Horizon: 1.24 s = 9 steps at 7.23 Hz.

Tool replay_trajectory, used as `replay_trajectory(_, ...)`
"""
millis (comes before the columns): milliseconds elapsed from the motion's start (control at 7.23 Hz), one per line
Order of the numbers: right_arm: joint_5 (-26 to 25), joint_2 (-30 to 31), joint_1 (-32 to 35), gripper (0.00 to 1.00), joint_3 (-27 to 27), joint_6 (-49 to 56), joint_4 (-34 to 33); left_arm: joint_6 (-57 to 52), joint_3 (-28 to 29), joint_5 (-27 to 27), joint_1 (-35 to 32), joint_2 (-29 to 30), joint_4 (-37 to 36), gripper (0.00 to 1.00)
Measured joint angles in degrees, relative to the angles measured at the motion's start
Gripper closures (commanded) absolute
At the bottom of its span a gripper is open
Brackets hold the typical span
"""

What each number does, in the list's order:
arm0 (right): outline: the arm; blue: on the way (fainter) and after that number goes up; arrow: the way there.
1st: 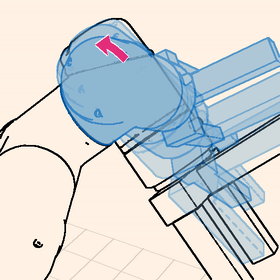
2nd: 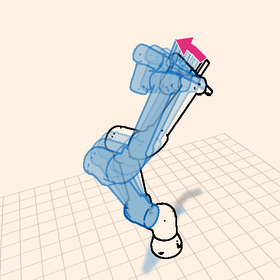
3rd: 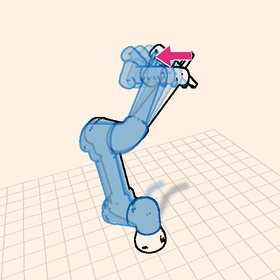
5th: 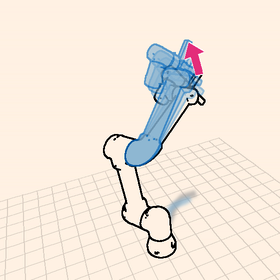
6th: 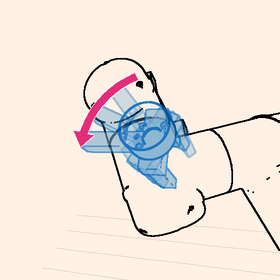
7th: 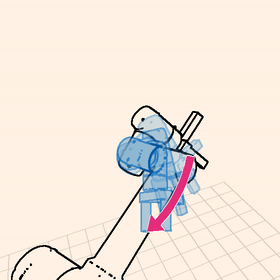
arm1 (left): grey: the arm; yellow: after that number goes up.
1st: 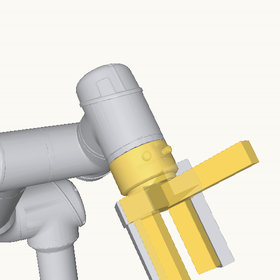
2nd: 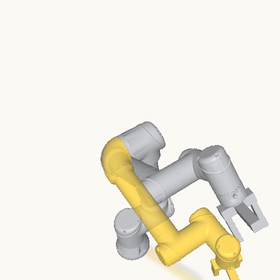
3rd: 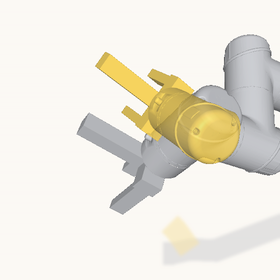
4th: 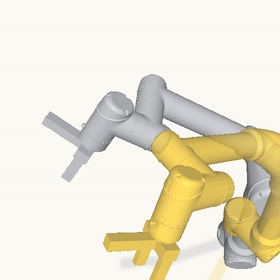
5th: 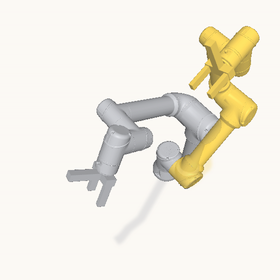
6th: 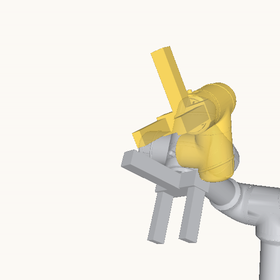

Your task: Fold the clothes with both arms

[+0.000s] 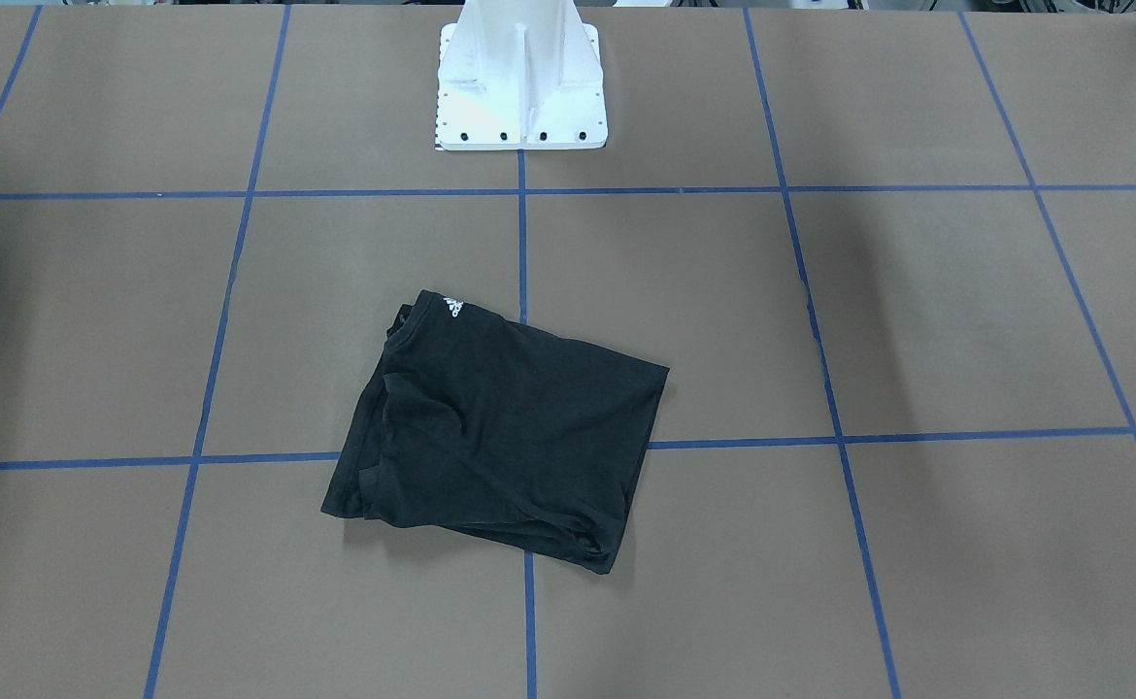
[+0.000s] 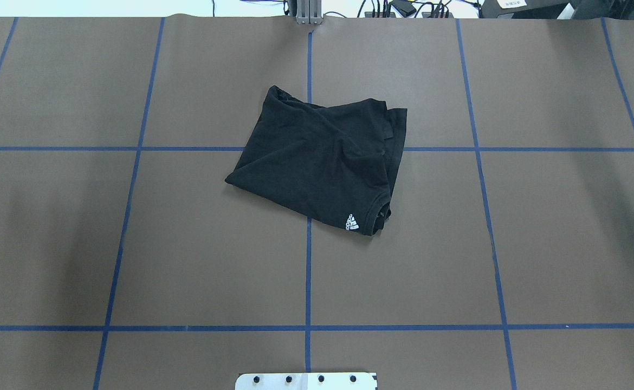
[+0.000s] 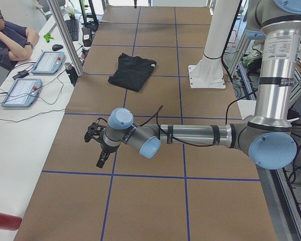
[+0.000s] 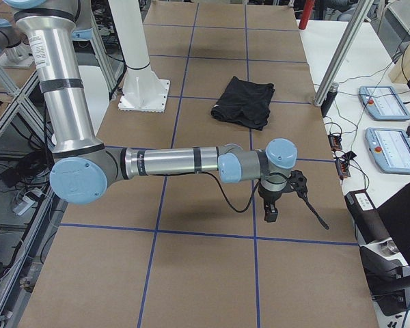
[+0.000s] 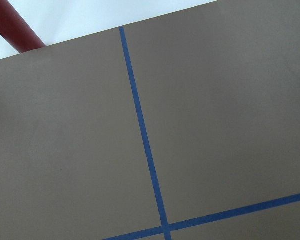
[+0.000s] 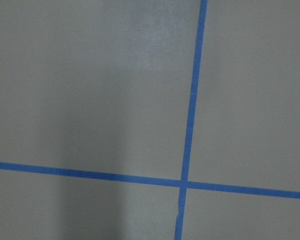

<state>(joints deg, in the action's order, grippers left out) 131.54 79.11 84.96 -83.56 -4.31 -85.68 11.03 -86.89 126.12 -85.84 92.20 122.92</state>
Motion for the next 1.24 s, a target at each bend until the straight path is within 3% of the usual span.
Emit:
replay_trajectory(415, -0.6, 1.7, 0.1, 0.00, 0.4, 0.0, -0.3, -12.3, -1.3, 0.0, -0.5, 0.9, -15.8, 0.00)
replay_trajectory(1245, 1.1, 1.9, 0.8, 0.00, -2.2, 0.0, -7.8, -22.4, -5.5, 1.4, -3.1, 2.8, -41.2, 0.00)
